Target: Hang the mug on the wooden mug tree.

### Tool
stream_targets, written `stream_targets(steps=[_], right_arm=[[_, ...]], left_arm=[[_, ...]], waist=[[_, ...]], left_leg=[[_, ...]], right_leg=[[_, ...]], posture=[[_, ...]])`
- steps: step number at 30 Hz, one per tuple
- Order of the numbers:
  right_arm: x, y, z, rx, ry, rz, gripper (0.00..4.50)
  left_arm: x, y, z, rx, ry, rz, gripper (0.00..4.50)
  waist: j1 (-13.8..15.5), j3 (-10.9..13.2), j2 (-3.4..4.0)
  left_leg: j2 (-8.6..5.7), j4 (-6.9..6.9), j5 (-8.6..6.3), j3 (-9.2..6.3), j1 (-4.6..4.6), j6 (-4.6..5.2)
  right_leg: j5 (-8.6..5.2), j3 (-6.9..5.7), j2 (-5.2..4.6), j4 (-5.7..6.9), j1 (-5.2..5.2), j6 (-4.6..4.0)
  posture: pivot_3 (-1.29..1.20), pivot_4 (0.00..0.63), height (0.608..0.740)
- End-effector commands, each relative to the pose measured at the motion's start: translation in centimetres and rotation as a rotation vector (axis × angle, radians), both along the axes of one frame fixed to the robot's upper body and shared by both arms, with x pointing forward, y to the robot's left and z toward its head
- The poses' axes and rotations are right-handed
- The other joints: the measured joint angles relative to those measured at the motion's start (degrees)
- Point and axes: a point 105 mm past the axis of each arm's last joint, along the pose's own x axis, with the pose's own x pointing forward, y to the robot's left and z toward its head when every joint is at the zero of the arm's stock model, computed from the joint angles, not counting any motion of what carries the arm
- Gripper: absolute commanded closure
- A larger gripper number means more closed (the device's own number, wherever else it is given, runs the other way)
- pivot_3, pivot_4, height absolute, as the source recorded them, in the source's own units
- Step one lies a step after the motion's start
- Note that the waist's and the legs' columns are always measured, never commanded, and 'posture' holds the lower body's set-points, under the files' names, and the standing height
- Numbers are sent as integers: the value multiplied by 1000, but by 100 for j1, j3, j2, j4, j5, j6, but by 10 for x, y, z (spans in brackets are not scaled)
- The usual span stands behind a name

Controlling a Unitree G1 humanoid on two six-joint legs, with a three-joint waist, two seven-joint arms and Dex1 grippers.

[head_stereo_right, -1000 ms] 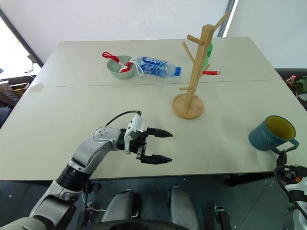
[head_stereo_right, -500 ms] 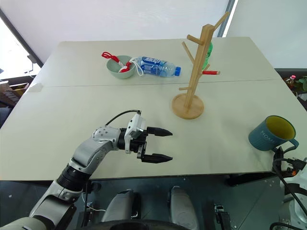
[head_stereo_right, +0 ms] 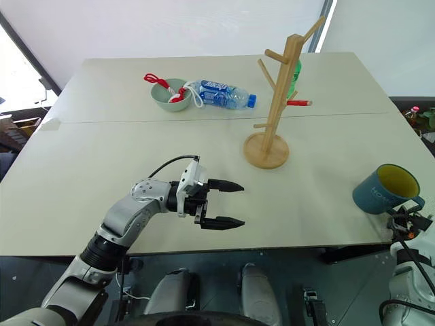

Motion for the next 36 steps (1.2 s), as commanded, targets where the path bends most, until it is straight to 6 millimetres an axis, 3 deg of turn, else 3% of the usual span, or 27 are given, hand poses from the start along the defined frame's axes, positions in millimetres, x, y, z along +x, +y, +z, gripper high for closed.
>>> stream_targets(steps=[1,4,5,9,13,15,25,31,36], right_arm=[[-2,-7,12,-13,-34,-9,4465],[-1,-3,13,-15,-41,8,4465],[1,7,16,-84,-3,63,4465],[17,69,41,-492,115,405,4465],[25,123,75,-715,84,680,4465],[30,138,90,-790,74,765,4465],[70,147,158,-872,-47,827,4465],[92,148,166,-869,-58,875,4465],[109,147,173,-870,-74,872,4465]], left_arm=[[1,-1,13,-32,-54,-5,0],[1,0,14,-32,-57,-6,0],[2,0,14,-31,-56,-5,0],[6,3,13,-28,-67,20,0],[13,9,12,-19,-71,51,0],[18,11,12,-18,-77,64,0],[43,27,34,-71,-113,170,0],[54,43,60,-140,-126,227,0],[57,49,66,-151,-143,258,0]], waist=[[4,0,-1],[0,1,0],[1,1,1],[-21,-1,13],[-28,-1,13],[-5,3,7],[23,23,-28],[19,25,-30],[6,25,-30]], left_leg=[[0,0,0,0,-1,0],[0,0,0,1,-2,0],[0,0,0,1,-2,0],[-1,-6,-1,-1,-2,1],[6,-6,0,0,2,1],[4,-4,0,0,3,1],[-8,-3,-2,-2,-16,3],[-9,-3,-2,-1,-16,3],[-9,-4,-2,0,-12,3]], right_leg=[[0,0,0,-1,0,0],[0,0,-1,-3,-1,0],[0,0,-1,-3,0,0],[-3,-1,1,-4,-2,4],[-10,-1,10,-3,-4,17],[-11,-1,10,-2,-4,20],[-1,-5,4,-16,-4,4],[-1,-8,1,-20,-1,5],[0,-7,1,-18,-1,6]], posture=[[0,150,740],[0,150,740],[0,150,740],[0,150,740],[0,150,740],[0,150,740],[0,150,740],[0,150,740],[0,150,740]])
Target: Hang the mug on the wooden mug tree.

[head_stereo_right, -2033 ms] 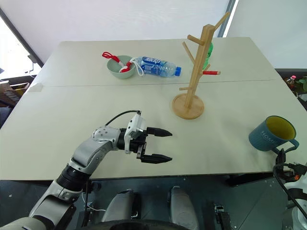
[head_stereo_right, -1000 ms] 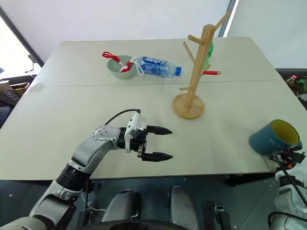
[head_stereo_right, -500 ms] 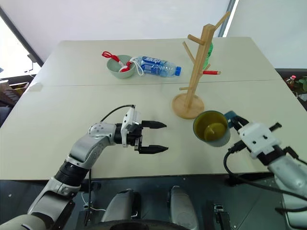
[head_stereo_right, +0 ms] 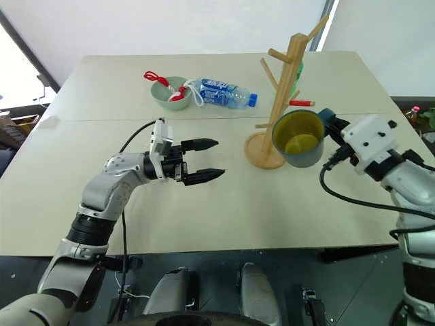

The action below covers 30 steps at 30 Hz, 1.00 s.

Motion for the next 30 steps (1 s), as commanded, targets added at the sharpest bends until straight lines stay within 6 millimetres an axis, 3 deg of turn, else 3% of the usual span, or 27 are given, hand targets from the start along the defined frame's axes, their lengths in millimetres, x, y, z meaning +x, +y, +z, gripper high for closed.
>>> stream_targets(steps=[1,18,30], right_arm=[[4,0,19,-28,-62,8,4465],[25,12,32,-24,-43,51,4465],[45,23,21,-28,72,91,4465]], left_arm=[[-1,3,15,-33,-49,6,0],[1,6,22,-74,-53,37,0],[-2,8,42,-132,-79,46,0]], waist=[[6,0,0],[5,0,1],[8,0,1]], left_leg=[[0,0,0,0,0,0],[1,0,0,1,1,0],[2,0,0,-1,0,0]], right_leg=[[0,0,0,1,0,0],[1,0,-1,6,-1,1],[1,1,-2,6,-1,1]], posture=[[0,150,740],[0,150,740],[0,150,740]])
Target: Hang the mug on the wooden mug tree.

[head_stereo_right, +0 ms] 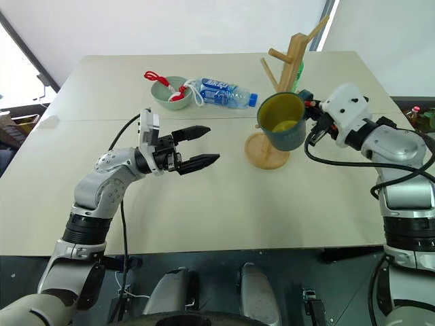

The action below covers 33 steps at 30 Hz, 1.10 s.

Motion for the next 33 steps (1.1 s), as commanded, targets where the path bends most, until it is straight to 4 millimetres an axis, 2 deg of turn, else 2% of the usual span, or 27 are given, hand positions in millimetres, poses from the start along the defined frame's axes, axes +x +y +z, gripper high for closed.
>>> stream_targets(steps=[1,4,5,6,10,13,18,22,24,26,27,29,33], right_arm=[[2,0,15,-14,-47,-1,4465],[3,-1,16,-9,-46,-6,4465],[4,-2,17,-4,-49,-9,3810],[4,-2,18,-2,-54,-9,3445],[-1,-5,25,-25,-93,-24,1419],[-8,-9,30,-32,-115,-35,1419],[-34,-26,35,-1,-125,-69,1419],[-57,-53,21,200,-113,-145,1419],[-64,-68,4,320,-106,-209,1419],[-71,-76,-33,421,-67,-275,1419],[-74,-76,-49,460,-51,-299,1419],[-76,-67,-70,512,-29,-309,1419],[-74,-51,-94,560,0,-311,1419]], left_arm=[[-4,0,19,-25,-63,-10,0],[-5,-1,20,-26,-66,-10,0],[-5,-1,20,-26,-66,-10,0],[-6,-1,20,-26,-66,-11,0],[-6,-1,20,-24,-63,-10,0],[-6,0,18,-21,-61,-6,0],[1,6,14,-32,-46,54,0],[31,26,-8,-24,14,275,0],[43,37,-16,-37,23,381,0],[56,56,-31,-30,47,540,0],[60,64,-40,-19,63,607,0],[61,74,-56,8,85,673,0],[56,84,-77,36,123,737,0]], waist=[[5,0,0],[4,0,0],[4,0,0],[4,0,0],[-2,0,0],[2,0,0],[28,1,0],[32,0,-3],[20,0,-4],[12,0,-8],[6,-2,-11],[-22,-1,-3],[-35,2,11]], left_leg=[[0,0,0,0,0,0],[-1,0,0,1,-1,0],[-1,0,0,1,-1,0],[-1,0,0,1,-1,0],[0,0,0,1,0,0],[0,-1,0,1,-1,0],[-1,-2,0,1,-5,0],[-1,-2,0,-1,2,0],[-1,-2,0,0,5,0],[0,-2,0,0,6,0],[1,-2,0,-1,7,0],[11,-7,0,-2,11,0],[15,-8,1,13,12,-2]], right_leg=[[0,0,-1,0,0,0],[0,0,-1,0,0,0],[0,0,-1,0,0,0],[0,0,-1,0,0,0],[0,-1,0,0,0,0],[0,-1,0,0,-1,0],[0,-3,-1,-4,1,1],[0,-3,-2,-7,9,1],[0,-5,1,-7,13,1],[0,-3,1,-4,11,1],[0,-4,3,-4,12,1],[1,-1,7,-2,10,1],[2,12,0,13,-7,1]], posture=[[0,150,740],[0,150,740],[0,150,740],[0,150,740],[0,150,740],[0,150,740],[0,150,740],[0,150,740],[0,150,740],[0,150,740],[0,150,740],[0,150,740],[0,150,740]])
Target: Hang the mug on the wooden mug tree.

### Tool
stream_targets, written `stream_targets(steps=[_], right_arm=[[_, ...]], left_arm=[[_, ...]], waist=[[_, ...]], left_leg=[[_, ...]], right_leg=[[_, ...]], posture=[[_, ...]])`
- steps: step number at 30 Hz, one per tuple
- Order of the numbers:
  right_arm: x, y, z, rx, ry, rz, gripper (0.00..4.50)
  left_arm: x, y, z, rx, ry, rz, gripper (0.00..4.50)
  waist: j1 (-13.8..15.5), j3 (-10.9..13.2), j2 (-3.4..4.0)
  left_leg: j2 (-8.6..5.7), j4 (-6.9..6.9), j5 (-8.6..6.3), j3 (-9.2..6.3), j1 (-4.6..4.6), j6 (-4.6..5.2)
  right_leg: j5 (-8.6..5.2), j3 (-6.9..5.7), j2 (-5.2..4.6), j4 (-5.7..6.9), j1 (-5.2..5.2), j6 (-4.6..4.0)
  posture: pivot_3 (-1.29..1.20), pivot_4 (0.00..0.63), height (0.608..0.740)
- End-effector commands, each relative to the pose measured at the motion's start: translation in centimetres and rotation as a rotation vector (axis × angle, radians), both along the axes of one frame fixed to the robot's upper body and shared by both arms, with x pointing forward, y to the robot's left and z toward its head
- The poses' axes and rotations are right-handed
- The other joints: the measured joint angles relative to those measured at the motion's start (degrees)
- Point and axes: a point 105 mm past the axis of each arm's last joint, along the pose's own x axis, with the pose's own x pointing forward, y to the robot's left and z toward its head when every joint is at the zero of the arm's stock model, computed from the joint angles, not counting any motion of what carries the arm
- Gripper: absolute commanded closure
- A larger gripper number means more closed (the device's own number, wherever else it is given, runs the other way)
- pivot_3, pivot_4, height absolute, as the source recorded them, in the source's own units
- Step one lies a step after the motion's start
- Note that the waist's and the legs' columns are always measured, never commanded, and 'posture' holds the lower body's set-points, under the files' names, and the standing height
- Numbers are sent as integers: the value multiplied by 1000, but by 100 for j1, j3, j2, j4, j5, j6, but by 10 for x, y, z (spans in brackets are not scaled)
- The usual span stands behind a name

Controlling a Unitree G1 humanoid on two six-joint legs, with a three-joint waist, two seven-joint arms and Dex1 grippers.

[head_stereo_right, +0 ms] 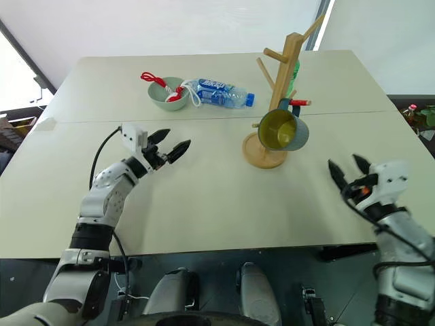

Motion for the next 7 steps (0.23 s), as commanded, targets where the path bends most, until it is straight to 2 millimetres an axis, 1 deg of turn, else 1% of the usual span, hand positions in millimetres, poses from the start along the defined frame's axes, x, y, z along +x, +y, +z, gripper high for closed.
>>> stream_targets(steps=[1,4,7], right_arm=[[4,10,7,-15,-71,6,1419],[8,13,-3,8,-57,2,1419],[10,13,-12,16,-43,-1,1419]], left_arm=[[-4,11,-2,18,-25,55,0],[-9,14,-7,33,-17,70,0],[-13,16,-5,30,-23,73,0]], waist=[[25,-1,-3],[48,-2,-5],[58,-2,-5]], left_leg=[[0,3,0,-1,2,-1],[0,5,1,-4,3,-1],[0,4,0,-6,-2,-1]], right_leg=[[0,-1,0,1,3,-1],[0,-3,0,1,6,-2],[-1,-5,-2,-1,6,-3]], posture=[[0,150,740],[0,150,740],[0,150,740]])
